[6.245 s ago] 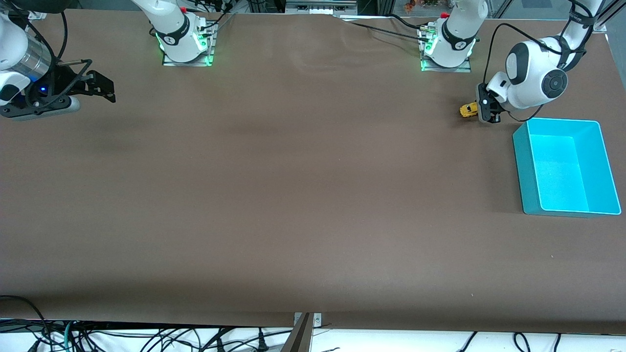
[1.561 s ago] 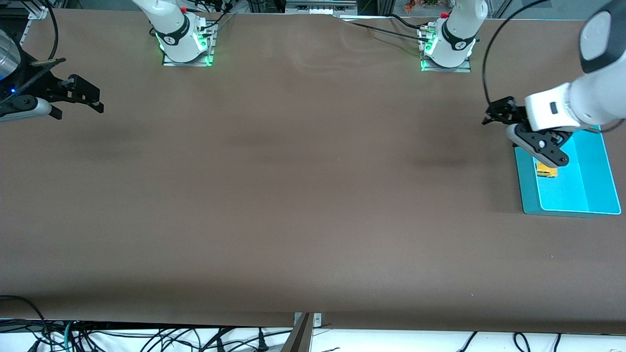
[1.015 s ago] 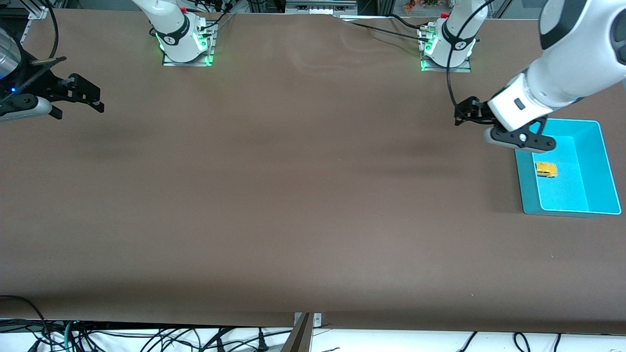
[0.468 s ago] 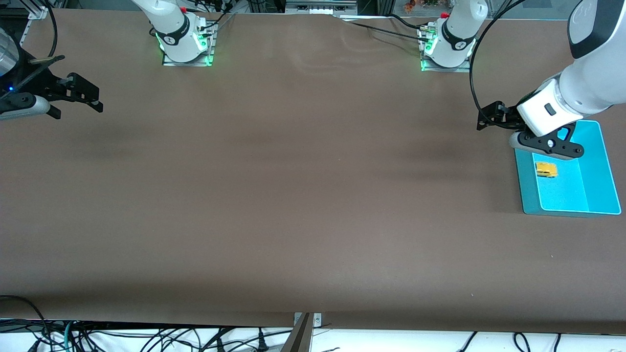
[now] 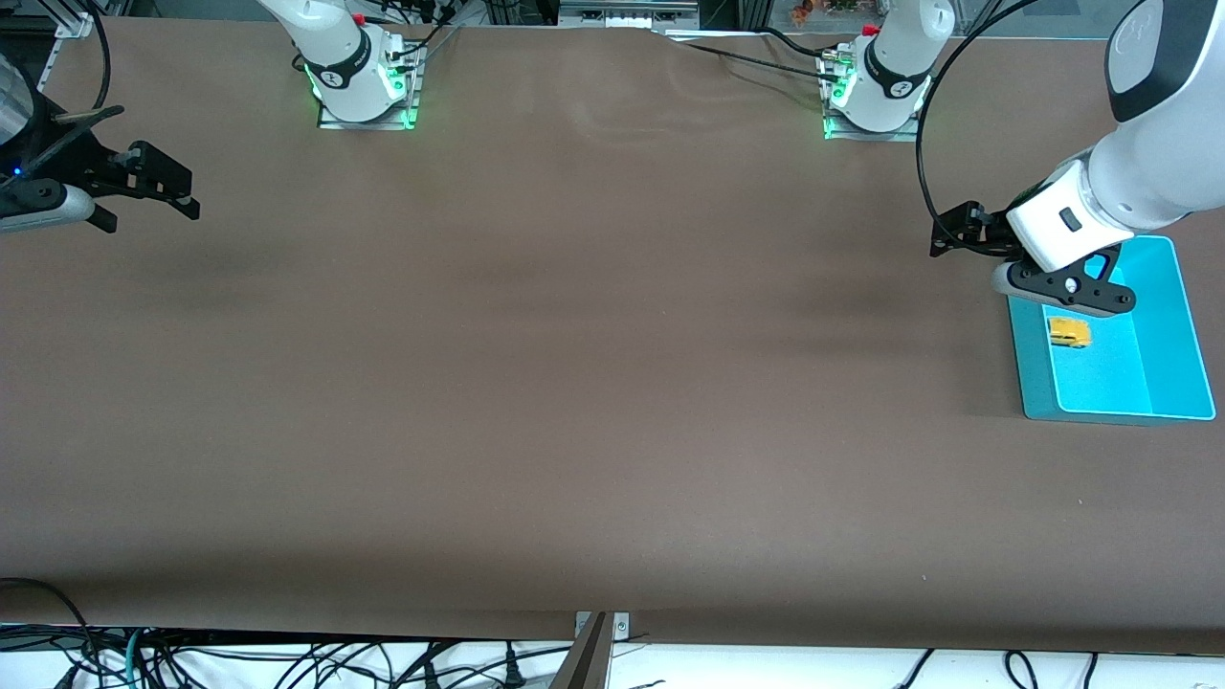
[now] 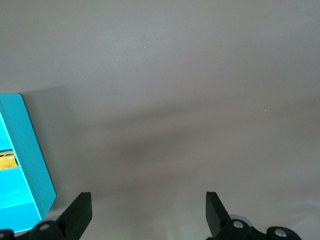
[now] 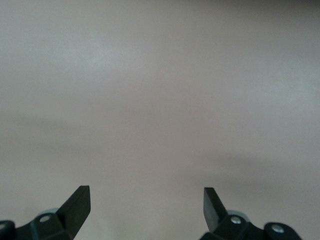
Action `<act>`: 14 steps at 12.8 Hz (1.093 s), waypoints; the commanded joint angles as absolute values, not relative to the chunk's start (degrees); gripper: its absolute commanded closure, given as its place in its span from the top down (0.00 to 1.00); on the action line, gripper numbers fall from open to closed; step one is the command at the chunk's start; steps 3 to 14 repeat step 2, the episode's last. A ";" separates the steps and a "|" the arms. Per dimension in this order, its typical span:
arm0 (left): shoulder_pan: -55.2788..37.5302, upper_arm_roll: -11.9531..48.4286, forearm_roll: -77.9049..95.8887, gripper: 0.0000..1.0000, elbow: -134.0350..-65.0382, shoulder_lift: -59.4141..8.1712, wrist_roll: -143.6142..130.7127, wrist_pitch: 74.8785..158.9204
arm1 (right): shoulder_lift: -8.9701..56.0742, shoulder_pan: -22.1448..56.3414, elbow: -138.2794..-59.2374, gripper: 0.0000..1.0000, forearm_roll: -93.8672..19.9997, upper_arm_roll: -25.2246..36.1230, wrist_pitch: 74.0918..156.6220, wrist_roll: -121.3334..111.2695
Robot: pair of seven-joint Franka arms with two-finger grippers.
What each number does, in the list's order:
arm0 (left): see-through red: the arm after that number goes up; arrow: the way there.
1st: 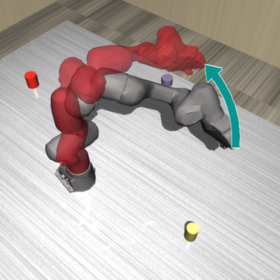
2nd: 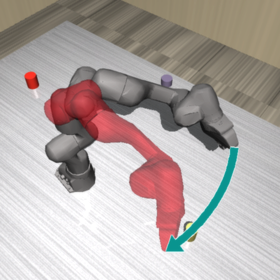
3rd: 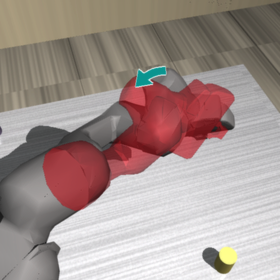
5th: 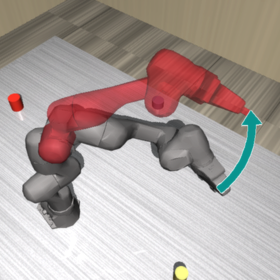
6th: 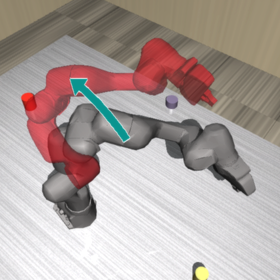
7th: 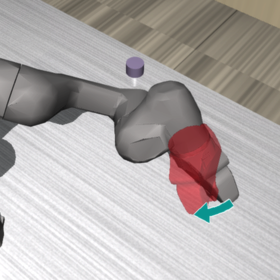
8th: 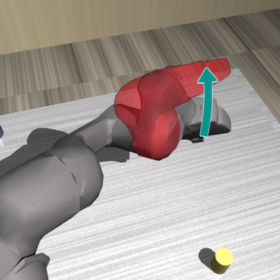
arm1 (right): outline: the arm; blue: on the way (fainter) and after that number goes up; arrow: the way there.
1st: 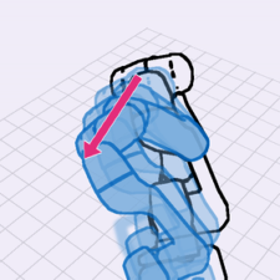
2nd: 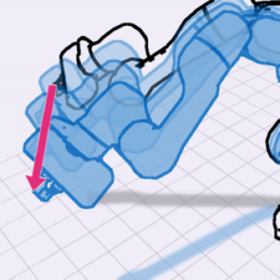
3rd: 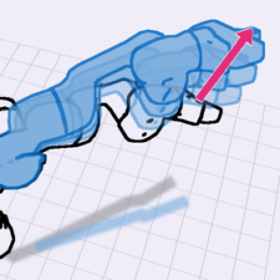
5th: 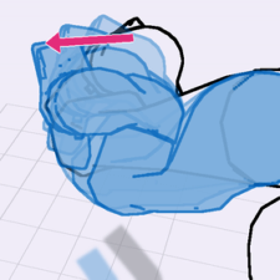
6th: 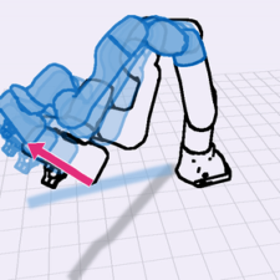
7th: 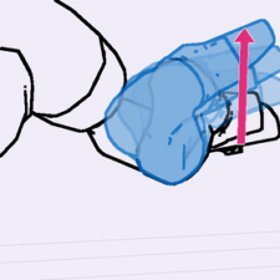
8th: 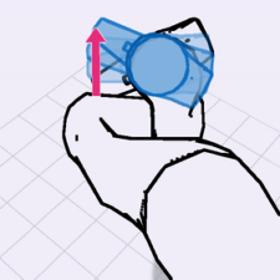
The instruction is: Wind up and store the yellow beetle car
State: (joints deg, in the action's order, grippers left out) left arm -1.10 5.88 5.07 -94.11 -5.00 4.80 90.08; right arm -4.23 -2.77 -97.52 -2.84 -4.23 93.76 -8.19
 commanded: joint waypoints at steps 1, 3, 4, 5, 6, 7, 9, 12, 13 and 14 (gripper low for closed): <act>-1.49 5.27 4.83 1.00 -92.64 -5.54 5.80 89.21 | -4.22 -2.81 -96.24 1.00 -3.43 -4.31 92.46 -8.00; -1.49 5.27 4.83 1.00 -92.64 -5.54 5.89 89.21 | -4.22 -2.81 -96.41 1.00 -3.43 -4.31 92.29 -8.00; -1.49 5.27 4.83 1.00 -92.64 -5.54 5.89 89.21 | -4.22 -2.81 -96.41 1.00 -3.43 -4.31 92.29 -8.00; -1.49 5.27 4.83 1.00 -92.64 -5.54 5.89 89.21 | -4.22 -2.81 -96.41 1.00 -3.43 -4.31 92.29 -8.00; -1.49 5.27 4.83 1.00 -92.64 -5.54 5.89 89.21 | -4.22 -2.81 -96.41 1.00 -3.43 -4.31 92.29 -8.00; -1.49 5.27 4.83 1.00 -92.64 -5.54 5.89 89.21 | -4.22 -2.81 -96.41 1.00 -3.43 -4.31 92.29 -8.00; -1.49 5.27 4.83 1.00 -92.64 -5.54 5.89 89.21 | -4.22 -2.81 -96.41 1.00 -3.43 -4.31 92.29 -8.00; -1.49 5.27 4.83 1.00 -92.64 -5.54 5.89 89.21 | -4.22 -2.81 -96.41 1.00 -3.43 -4.31 92.29 -8.00; -1.49 5.27 4.83 1.00 -92.64 -5.54 5.89 89.21 | -4.22 -2.81 -96.41 1.00 -3.43 -4.31 92.29 -8.00; -1.49 5.27 4.83 1.00 -92.64 -5.54 5.89 89.21 | -4.22 -2.81 -96.41 1.00 -3.43 -4.31 92.29 -8.00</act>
